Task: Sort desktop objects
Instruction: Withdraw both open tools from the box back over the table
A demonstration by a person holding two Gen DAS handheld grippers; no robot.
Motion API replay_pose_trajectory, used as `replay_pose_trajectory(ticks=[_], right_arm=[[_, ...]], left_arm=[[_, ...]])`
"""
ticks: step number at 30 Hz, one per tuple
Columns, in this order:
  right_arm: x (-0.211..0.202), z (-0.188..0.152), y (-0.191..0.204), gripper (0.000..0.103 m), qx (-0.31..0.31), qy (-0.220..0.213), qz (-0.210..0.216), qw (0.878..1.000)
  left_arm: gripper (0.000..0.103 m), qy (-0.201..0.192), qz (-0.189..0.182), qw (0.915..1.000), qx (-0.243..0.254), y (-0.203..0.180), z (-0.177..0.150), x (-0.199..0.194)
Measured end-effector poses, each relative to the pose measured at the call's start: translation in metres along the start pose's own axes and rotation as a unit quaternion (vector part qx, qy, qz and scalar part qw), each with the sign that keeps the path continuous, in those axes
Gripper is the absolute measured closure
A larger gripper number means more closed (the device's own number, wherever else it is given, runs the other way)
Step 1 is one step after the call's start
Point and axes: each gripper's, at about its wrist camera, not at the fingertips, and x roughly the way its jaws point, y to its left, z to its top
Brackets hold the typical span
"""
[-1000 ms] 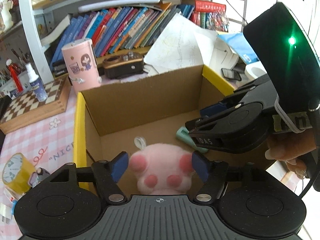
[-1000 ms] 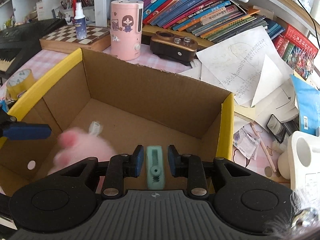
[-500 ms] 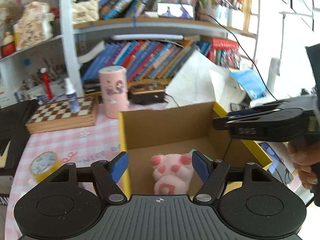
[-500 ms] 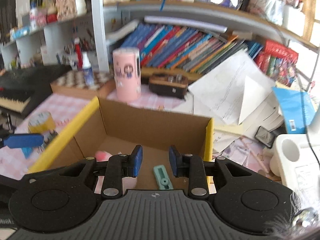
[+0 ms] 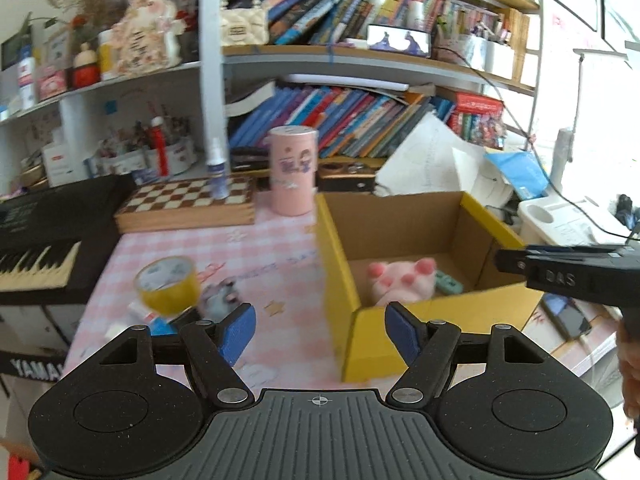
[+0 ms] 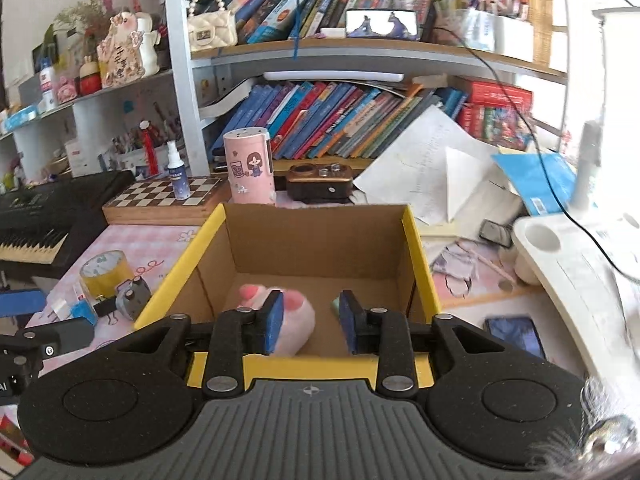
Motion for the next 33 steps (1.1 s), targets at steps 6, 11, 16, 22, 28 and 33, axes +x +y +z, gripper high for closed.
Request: replay_pose_trajectory(ticks=[6, 11, 16, 22, 28, 33], right_arm=[[-0.021, -0.033, 0.039, 0.073, 0.015, 0.006, -0.010, 1.000], [-0.033, -0.052, 0.076, 0.069, 0.009, 0.015, -0.004, 1.000], [-0.039, -0.069, 0.110, 0.067, -0.001, 0.033, 0.009, 0.999], [-0.045, -0.085, 0.143, 0.066, -0.011, 0.047, 0.019, 0.999], [-0.050, -0.100, 0.168, 0.063, -0.022, 0.060, 0.017, 0.998], [-0.055, -0.106, 0.185, 0.060, -0.037, 0.059, 0.010, 0.998]], left_arm=[[0.020, 0.008, 0.014, 0.9996, -0.022, 0.032, -0.025, -0.015], [0.020, 0.015, 0.026, 0.9993, -0.021, 0.052, -0.045, -0.029], [0.020, 0.030, 0.032, 0.9989, -0.016, 0.069, -0.061, -0.043], [0.020, 0.048, 0.043, 0.9977, -0.021, 0.093, -0.078, -0.057], [0.020, 0.064, 0.062, 0.9958, -0.024, 0.111, -0.092, -0.067], [0.020, 0.062, 0.072, 0.9952, -0.021, 0.122, -0.099, -0.074]])
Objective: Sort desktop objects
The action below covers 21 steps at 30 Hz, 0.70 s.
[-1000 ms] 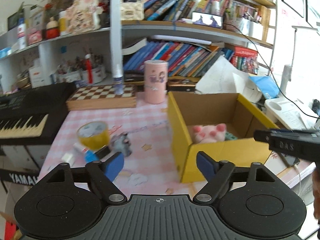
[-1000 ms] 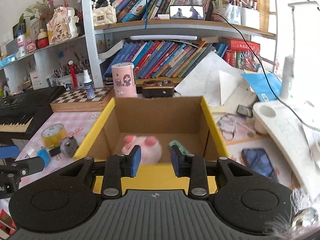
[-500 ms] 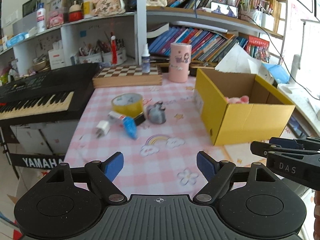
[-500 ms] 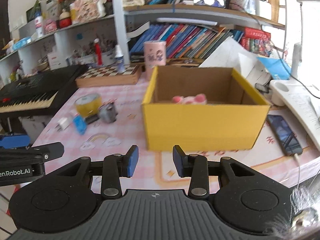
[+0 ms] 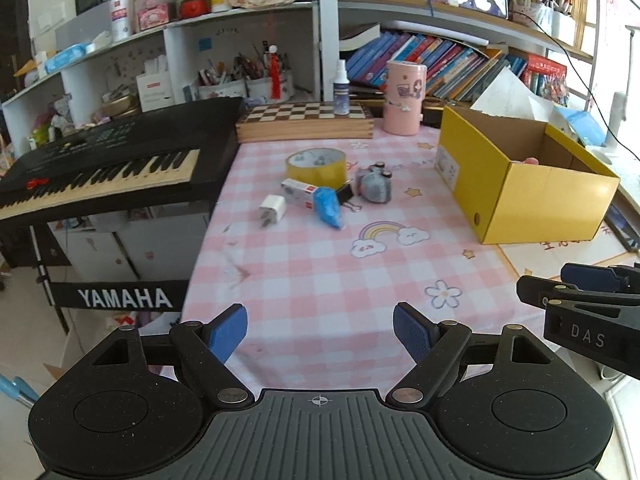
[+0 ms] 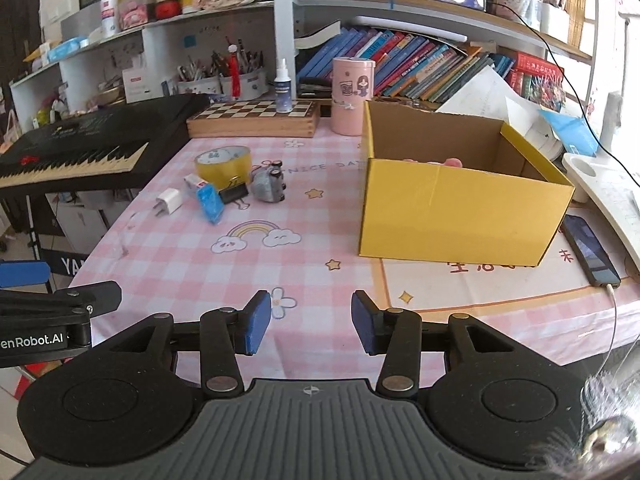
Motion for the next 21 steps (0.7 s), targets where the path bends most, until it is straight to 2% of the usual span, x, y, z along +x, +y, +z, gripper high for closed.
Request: replay_pose_trajectory(ticks=[21], right_arm=[[0.002, -0.003, 0.025, 0.048, -0.006, 0.014, -0.009, 1.000]], left_arm=[[0.020, 0.021, -0.011, 0.9996, -0.015, 0.023, -0.011, 0.007]])
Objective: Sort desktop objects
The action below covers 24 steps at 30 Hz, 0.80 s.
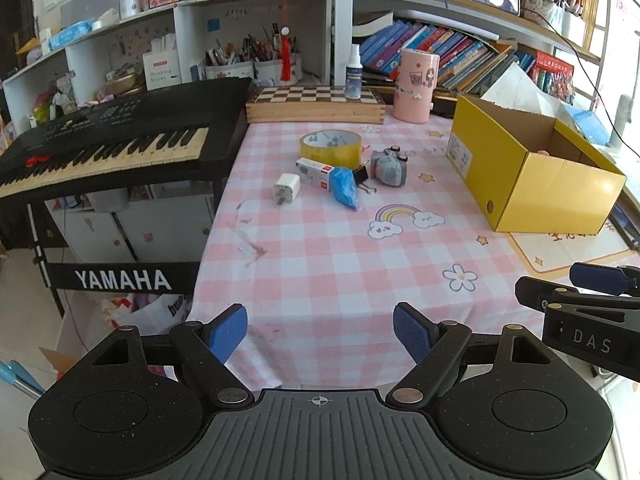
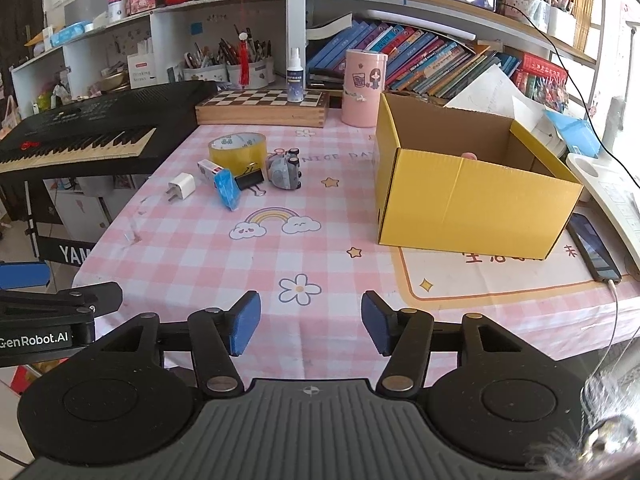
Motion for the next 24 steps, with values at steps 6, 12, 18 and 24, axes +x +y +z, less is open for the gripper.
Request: replay_pose_trajectory(ticks=[6, 12, 18, 24], right_arm=[[0.002, 0.000, 0.003, 0.044, -0.002, 0.004, -0.002, 1.000], [0.005, 0.001, 0.008, 0.041, -0.004, 0.008, -0.002, 1.000], [0.008, 0.003, 0.013, 0.041, -0.008, 0.012, -0.002, 1.000], [0.010, 0.005, 0.015, 0.041, -0.013, 0.014, -0.005, 1.000]], left_arm=[[0.020, -0.001, -0.005, 1.0000, 0.003, 0.001, 0.000, 0.001], [0.020, -0.002, -0.006, 1.0000, 0.003, 0.004, 0.001, 0.002], [0.020, -0.001, -0.012, 0.9999, 0.005, 0.007, 0.002, 0.004], [0.020, 0.000, -0.017, 0.9999, 0.002, 0.009, 0.004, 0.010]])
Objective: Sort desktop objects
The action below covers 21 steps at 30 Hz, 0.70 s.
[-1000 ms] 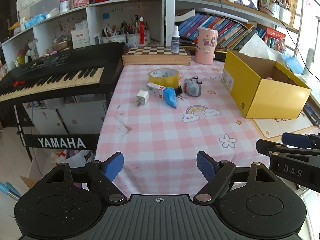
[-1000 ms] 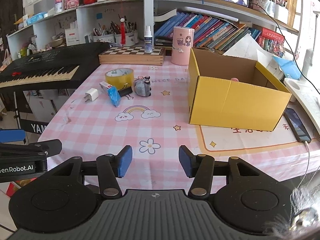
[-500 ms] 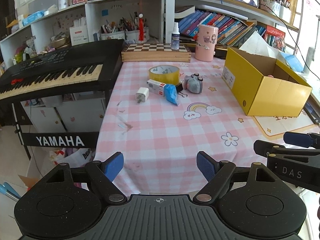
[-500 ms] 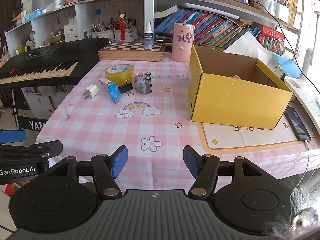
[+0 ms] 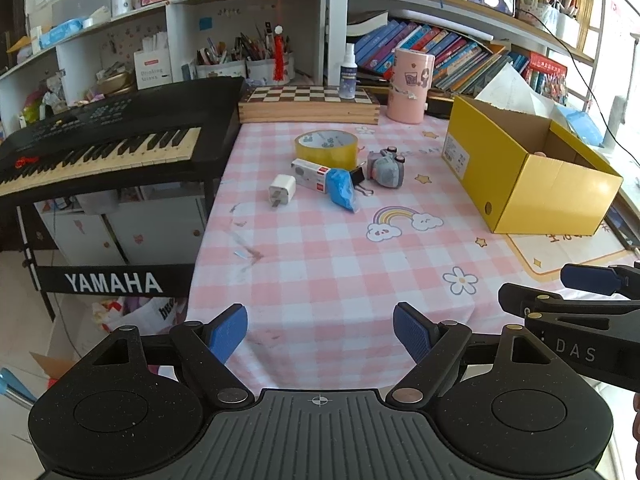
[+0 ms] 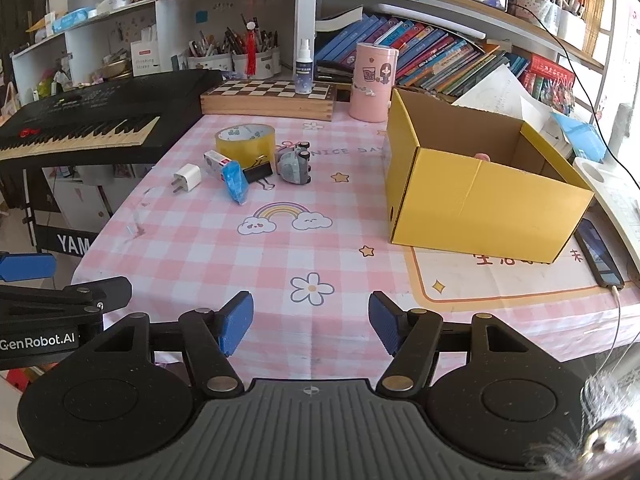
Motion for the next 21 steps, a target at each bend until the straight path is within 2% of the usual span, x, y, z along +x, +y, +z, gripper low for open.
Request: replay_pose_trajectory(ticks=[14, 21], right_arm=[[0.034, 0.017, -0.006, 0.039, -0.018, 0.014, 0.019, 1.000], [0.065, 0.038, -0.011, 0.035, -0.030, 0.022, 0.035, 0.999]], left_arm=[[0.020, 0.022, 0.018, 0.9995, -0.016, 0.000, 0.012, 0.031], [0.015, 0.030, 0.018, 0.9990, -0.027, -0.001, 0.027, 0.054]])
